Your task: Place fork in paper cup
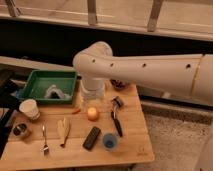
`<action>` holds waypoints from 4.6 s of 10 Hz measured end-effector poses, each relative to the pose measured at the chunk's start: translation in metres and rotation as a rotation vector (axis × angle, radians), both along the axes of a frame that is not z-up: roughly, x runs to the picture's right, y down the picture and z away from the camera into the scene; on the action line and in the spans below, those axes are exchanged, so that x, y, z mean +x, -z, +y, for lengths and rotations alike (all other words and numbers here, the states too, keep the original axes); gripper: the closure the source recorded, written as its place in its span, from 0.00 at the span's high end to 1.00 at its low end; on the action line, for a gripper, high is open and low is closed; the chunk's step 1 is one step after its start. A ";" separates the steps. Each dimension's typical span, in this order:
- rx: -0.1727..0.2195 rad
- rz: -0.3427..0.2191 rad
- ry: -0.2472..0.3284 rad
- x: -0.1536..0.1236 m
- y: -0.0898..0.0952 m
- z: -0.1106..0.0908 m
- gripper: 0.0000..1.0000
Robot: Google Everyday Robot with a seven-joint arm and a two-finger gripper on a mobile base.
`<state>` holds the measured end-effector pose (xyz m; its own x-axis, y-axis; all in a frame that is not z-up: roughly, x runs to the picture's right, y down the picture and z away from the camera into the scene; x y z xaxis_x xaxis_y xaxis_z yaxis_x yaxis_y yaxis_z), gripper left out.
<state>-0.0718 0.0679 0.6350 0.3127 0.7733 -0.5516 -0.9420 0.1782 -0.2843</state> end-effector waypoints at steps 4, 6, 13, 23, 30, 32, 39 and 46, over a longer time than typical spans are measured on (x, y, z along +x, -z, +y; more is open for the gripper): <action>0.006 -0.003 0.000 -0.005 -0.001 -0.001 0.65; -0.014 -0.025 0.022 -0.010 -0.005 0.006 0.65; -0.076 -0.175 0.168 -0.141 -0.043 0.039 0.65; -0.138 -0.243 0.206 -0.216 -0.074 0.063 0.65; -0.199 -0.186 0.298 -0.263 -0.122 0.096 0.65; -0.244 -0.172 0.300 -0.265 -0.141 0.111 0.65; -0.300 -0.171 0.268 -0.266 -0.138 0.149 0.65; -0.401 -0.131 0.272 -0.266 -0.154 0.185 0.55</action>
<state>-0.3380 0.2530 0.7895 0.5605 0.3887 -0.7313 -0.8282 0.2650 -0.4938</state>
